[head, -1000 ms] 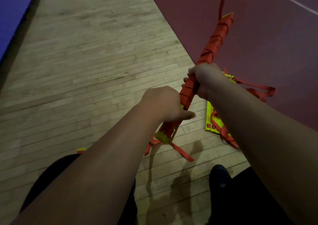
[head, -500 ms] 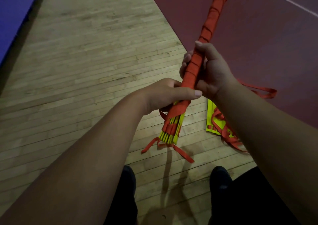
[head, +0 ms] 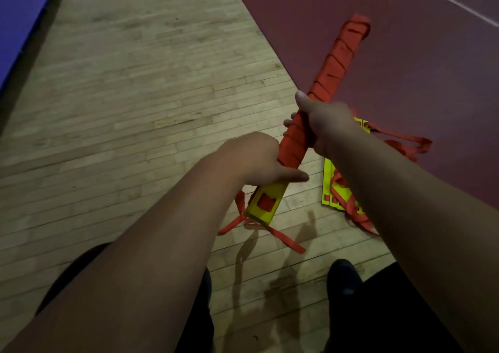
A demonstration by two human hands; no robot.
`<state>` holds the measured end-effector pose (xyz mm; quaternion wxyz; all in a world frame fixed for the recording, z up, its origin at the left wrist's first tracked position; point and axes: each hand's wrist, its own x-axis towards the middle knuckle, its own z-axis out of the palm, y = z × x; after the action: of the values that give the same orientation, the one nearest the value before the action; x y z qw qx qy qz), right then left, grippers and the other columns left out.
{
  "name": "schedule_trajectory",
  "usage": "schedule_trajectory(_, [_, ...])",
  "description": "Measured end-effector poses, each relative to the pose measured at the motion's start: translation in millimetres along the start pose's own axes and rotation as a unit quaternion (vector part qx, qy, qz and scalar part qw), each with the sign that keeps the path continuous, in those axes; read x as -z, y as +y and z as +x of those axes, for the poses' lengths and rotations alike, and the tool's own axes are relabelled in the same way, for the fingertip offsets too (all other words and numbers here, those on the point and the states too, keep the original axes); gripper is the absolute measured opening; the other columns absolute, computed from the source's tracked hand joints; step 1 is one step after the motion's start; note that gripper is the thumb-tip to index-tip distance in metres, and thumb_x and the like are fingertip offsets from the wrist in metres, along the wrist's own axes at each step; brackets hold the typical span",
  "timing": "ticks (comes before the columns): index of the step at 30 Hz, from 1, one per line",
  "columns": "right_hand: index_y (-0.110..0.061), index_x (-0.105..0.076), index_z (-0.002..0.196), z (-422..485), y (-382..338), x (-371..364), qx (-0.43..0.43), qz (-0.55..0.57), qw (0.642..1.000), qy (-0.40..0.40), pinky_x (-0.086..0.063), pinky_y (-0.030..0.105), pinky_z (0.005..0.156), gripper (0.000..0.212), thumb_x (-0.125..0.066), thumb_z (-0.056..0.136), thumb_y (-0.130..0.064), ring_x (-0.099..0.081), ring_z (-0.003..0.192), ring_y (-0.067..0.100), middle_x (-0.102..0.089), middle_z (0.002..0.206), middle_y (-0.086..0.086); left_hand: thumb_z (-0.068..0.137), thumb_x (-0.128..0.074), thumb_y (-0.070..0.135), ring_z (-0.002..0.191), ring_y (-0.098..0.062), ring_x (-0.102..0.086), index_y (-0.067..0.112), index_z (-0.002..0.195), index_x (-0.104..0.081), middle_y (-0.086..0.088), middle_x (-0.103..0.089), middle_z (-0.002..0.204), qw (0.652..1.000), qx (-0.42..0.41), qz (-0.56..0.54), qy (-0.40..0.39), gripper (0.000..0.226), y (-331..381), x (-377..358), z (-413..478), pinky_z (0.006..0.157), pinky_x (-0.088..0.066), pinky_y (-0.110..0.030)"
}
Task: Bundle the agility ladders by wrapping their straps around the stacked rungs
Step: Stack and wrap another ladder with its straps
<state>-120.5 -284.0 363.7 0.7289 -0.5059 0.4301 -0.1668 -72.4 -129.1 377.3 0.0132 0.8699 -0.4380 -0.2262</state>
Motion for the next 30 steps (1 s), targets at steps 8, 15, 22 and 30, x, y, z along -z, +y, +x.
schedule_trajectory(8, [0.005, -0.060, 0.125, -8, -10, -2, 0.003, 0.177, 0.976, -0.123, -0.065, 0.041, 0.070, 0.035, -0.073, 0.101, -0.016, -0.078, 0.082, 0.027, -0.072, 0.101, 0.019, 0.087, -0.082, 0.058, 0.074, -0.016, -0.073, 0.021, 0.095, -0.074, 0.002, -0.076, 0.085, 0.942, -0.014, -0.337, -0.004, 0.038, -1, 8, -3, 0.073, -0.061, -0.037])
schedule_trajectory(15, [-0.012, -0.062, 0.109, -16, -24, 3, -0.059, 0.284, 0.935, -0.203, -0.057, 0.027, 0.061, 0.028, -0.074, 0.097, -0.034, -0.067, 0.066, 0.010, -0.068, 0.081, -0.002, 0.085, -0.078, 0.052, 0.074, -0.020, -0.063, 0.019, 0.094, -0.073, -0.001, -0.067, 0.081, 0.867, -0.074, -0.488, -0.070, 0.035, -1, 15, -11, 0.074, -0.051, -0.038])
schedule_trajectory(22, [-0.016, -0.055, 0.094, -6, -8, 0, -0.069, 0.111, 0.987, -0.094, -0.054, 0.030, 0.055, 0.027, -0.079, 0.096, -0.030, -0.059, 0.054, 0.013, -0.059, 0.070, -0.001, 0.087, -0.068, 0.080, 0.060, -0.012, -0.075, 0.018, 0.096, -0.075, 0.000, -0.079, 0.077, 0.974, -0.031, -0.215, -0.062, 0.063, -3, 7, -4, 0.061, -0.058, -0.031])
schedule_trajectory(30, [-0.006, -0.066, 0.117, -10, 3, -7, 0.029, -0.080, 0.996, 0.019, -0.068, 0.046, 0.068, 0.056, -0.086, 0.088, -0.049, -0.068, 0.061, 0.018, -0.066, 0.089, 0.006, 0.086, -0.065, 0.083, 0.061, -0.011, -0.073, 0.018, 0.078, -0.074, 0.002, -0.075, 0.067, 0.999, -0.010, -0.027, -0.024, 0.066, 6, -18, 5, 0.062, -0.055, -0.032])
